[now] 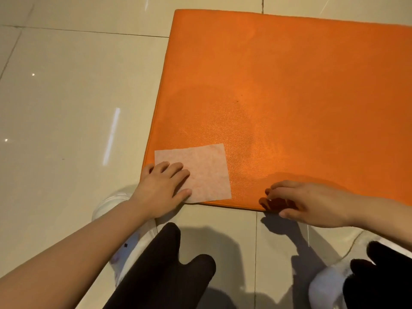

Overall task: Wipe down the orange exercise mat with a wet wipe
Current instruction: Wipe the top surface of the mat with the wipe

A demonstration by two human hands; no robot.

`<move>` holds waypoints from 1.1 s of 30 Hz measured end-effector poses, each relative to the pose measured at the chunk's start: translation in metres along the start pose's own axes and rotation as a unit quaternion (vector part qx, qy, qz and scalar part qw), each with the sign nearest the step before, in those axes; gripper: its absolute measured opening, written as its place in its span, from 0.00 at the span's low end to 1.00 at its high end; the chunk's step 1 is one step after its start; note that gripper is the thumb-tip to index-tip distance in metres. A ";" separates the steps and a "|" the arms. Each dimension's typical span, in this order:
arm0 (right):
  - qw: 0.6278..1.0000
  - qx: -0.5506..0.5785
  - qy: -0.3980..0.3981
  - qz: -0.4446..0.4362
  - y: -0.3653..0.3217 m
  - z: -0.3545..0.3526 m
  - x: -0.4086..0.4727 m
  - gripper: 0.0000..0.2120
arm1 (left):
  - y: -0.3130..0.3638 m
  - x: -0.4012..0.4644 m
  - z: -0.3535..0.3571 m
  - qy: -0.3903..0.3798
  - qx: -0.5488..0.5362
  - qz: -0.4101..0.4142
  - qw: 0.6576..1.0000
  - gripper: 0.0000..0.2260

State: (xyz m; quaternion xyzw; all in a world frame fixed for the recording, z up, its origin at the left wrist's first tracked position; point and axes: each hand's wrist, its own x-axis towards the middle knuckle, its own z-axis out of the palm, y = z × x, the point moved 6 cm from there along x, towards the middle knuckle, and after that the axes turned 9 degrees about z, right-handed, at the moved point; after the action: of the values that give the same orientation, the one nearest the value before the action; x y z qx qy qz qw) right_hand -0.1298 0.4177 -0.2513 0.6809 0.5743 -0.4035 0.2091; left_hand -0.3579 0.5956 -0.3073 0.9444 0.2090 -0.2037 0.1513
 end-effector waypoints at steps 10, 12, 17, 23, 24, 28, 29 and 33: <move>0.989 -0.023 0.085 0.118 -0.026 -0.110 -0.112 0.20 | 0.040 0.012 -0.133 -0.119 0.060 0.125 0.983 0.17; 0.988 -0.020 0.093 0.122 -0.049 -0.117 -0.135 0.21 | 0.066 0.000 -0.171 -0.132 0.059 0.180 0.973 0.16; 0.975 0.046 0.124 0.176 -0.088 -0.118 -0.203 0.21 | 0.127 -0.042 -0.250 -0.146 0.122 0.285 0.940 0.05; 0.892 0.202 0.307 0.262 -0.145 -0.109 -0.269 0.20 | 0.166 -0.113 -0.297 -0.110 0.166 0.348 0.916 0.07; 0.880 0.219 0.322 0.272 -0.158 -0.104 -0.273 0.19 | 0.169 -0.123 -0.296 -0.094 0.181 0.350 0.914 0.08; 0.858 0.207 0.307 0.355 -0.194 -0.089 -0.280 0.16 | 0.177 -0.152 -0.280 -0.021 0.190 0.370 0.909 0.08; 0.852 0.198 0.304 0.378 -0.200 -0.091 -0.286 0.15 | 0.176 -0.158 -0.279 -0.008 0.188 0.377 0.907 0.08; 0.806 0.162 0.359 0.442 -0.220 -0.113 -0.324 0.13 | 0.168 -0.172 -0.287 0.036 0.173 0.402 0.899 0.05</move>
State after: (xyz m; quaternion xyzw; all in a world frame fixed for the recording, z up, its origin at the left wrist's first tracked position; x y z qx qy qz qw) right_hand -0.3086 0.3594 0.1105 0.9814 0.1710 -0.0816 0.0305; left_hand -0.3316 0.4989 0.0539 0.9662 -0.2212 -0.1241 0.0472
